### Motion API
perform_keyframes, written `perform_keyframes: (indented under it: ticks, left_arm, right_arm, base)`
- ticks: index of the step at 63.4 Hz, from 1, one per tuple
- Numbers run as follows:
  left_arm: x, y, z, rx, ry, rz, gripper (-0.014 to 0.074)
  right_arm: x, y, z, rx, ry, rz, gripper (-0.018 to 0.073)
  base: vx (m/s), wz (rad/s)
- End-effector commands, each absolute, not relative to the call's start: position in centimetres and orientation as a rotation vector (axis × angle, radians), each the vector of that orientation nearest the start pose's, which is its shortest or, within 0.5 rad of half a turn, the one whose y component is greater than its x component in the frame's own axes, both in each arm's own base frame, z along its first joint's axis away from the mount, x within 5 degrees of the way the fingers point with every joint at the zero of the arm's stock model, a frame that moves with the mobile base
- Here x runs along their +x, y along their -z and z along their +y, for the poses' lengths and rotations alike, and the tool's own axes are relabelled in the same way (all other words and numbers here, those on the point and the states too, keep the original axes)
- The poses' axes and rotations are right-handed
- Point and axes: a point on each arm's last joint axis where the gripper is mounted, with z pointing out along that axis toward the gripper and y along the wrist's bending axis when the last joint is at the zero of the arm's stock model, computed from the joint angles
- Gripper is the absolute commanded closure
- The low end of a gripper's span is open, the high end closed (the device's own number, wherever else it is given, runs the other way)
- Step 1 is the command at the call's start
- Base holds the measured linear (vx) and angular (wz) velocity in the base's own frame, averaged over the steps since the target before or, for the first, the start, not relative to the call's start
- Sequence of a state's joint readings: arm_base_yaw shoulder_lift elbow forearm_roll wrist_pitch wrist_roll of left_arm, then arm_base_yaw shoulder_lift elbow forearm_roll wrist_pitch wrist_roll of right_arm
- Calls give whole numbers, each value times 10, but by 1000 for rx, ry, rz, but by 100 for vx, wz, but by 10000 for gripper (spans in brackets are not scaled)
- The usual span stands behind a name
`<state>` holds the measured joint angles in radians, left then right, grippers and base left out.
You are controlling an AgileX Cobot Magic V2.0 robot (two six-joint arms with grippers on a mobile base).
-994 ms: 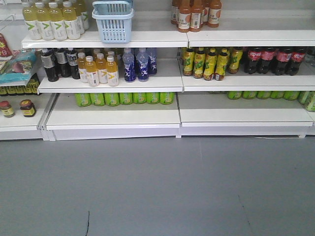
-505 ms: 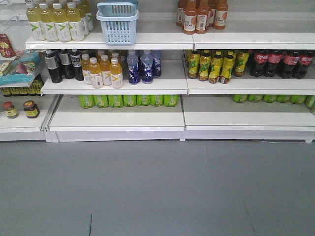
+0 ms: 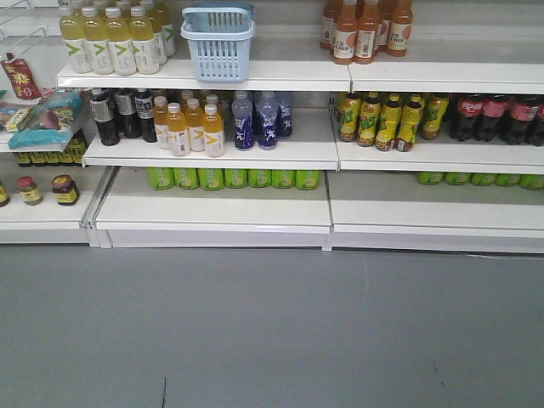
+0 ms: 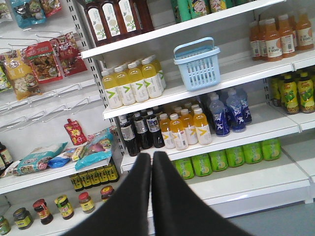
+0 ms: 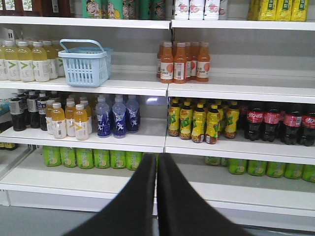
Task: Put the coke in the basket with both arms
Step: 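Drive the base toward the shelf holding the light-blue basket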
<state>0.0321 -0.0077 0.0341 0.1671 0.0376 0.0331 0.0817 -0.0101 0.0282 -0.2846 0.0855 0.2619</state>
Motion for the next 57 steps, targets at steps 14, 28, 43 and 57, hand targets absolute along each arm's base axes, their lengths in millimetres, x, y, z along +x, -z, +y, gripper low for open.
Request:
perform_keyframes:
  ticks: [14,28,43,57]
  left_arm:
    - [56,-205,1,111,-169,1460,603]
    - [56,-205,1,111,-169,1460,603]
    - [56,-205,1,111,-169,1460,603]
    - [56,-205,1,111,-169,1460,603]
  right_arm:
    - [56,-200,4,-84,-32,1507,564]
    - [56,-200,4,-84,-32,1507,564]
    - [56,-200,4,-84,-32,1506,564]
    - [56,-200,4,-84,-32,1506,564]
  base:
    - [6,6]
    - [8,3]
    - [12,4]
    - [16,-2]
